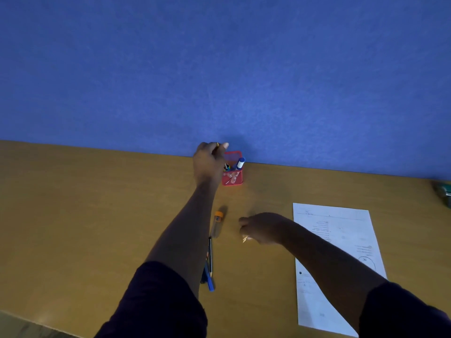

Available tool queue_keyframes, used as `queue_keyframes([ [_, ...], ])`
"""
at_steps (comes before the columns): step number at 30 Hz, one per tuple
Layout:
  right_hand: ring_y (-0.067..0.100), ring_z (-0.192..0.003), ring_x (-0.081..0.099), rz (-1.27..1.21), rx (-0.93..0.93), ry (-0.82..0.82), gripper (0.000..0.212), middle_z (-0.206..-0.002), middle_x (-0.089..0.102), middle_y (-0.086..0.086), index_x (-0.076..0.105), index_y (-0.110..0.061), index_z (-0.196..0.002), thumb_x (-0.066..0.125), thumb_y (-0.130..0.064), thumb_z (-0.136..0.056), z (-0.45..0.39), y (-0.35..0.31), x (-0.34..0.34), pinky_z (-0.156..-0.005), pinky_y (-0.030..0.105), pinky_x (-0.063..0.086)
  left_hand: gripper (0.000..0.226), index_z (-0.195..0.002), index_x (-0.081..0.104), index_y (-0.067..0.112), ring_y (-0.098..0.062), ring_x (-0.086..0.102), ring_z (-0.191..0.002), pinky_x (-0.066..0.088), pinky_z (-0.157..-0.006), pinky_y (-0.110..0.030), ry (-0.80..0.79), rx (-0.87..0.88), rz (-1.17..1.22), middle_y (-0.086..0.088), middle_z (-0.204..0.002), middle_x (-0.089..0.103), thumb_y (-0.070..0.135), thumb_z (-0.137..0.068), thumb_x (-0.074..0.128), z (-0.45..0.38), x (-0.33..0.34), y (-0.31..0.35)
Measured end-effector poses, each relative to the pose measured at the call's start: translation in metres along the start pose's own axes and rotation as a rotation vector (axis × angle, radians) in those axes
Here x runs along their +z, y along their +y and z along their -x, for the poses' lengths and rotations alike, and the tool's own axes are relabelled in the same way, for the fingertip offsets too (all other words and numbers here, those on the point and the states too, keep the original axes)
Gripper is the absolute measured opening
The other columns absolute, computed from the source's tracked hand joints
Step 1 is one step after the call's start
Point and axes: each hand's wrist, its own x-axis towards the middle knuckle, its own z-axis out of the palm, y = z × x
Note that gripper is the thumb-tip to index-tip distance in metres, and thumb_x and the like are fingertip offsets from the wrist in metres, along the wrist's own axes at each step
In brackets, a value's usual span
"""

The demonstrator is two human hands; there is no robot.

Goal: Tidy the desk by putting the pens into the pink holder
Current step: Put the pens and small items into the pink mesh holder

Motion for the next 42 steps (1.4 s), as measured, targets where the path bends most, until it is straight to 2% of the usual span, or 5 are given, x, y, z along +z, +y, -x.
queue_keyframes([
  [15,0.008,-0.066,0.056,-0.97,0.417,1.417,0.008,-0.08,0.062,0.001,0.055,-0.013,-0.102,0.058,-0.018,-0.097,-0.001,0.04,-0.099,-0.059,0.023,0.046,0.019,-0.088,0.077,0.014,-0.035,0.063,-0.085,0.047,-0.069,-0.036,-0.2,0.096,-0.448,-0.012,-0.09,0.068,0.028,-0.088,0.064,0.009,0.021,-0.02],
  [24,0.007,-0.07,0.06,-0.812,0.585,1.158,0.005,-0.082,0.069,-0.001,0.065,-0.009,-0.087,0.067,-0.014,-0.085,-0.034,0.078,-0.104,-0.058,0.006,0.04,0.017,-0.092,0.072,0.021,-0.027,0.06,-0.1,0.048,-0.084,-0.039,-0.264,0.289,-0.518,0.0,-0.102,0.069,0.03,-0.08,0.064,0.031,0.011,-0.034],
  [31,0.019,-0.078,0.064,-0.8,0.609,0.856,0.014,-0.086,0.071,0.007,0.069,-0.007,-0.081,0.069,-0.02,-0.083,-0.062,0.079,-0.098,-0.066,0.031,0.049,0.012,-0.088,0.071,0.019,-0.028,0.06,-0.098,0.047,-0.079,-0.04,-0.31,0.305,-0.493,0.002,-0.099,0.068,0.013,-0.079,0.069,0.027,0.007,-0.039],
  [37,0.014,-0.06,0.041,-0.847,0.648,0.968,0.044,-0.066,0.042,-0.001,0.037,-0.014,-0.063,0.048,-0.032,-0.101,-0.06,0.072,-0.106,-0.058,0.03,0.029,0.014,-0.089,0.076,0.014,-0.031,0.061,-0.097,0.055,-0.077,-0.042,-0.267,0.336,-0.421,-0.005,-0.103,0.068,0.009,-0.076,0.076,0.028,0.005,-0.044],
  [42,0.009,-0.081,0.047,-0.889,0.606,1.232,0.027,-0.091,0.045,0.0,0.067,-0.018,-0.08,0.055,-0.032,-0.1,-0.054,0.07,-0.116,-0.068,0.006,0.033,0.015,-0.092,0.077,0.017,-0.027,0.056,-0.106,0.049,-0.081,-0.032,-0.223,0.286,-0.355,-0.004,-0.113,0.063,0.01,-0.078,0.077,0.032,0.005,-0.046],
])
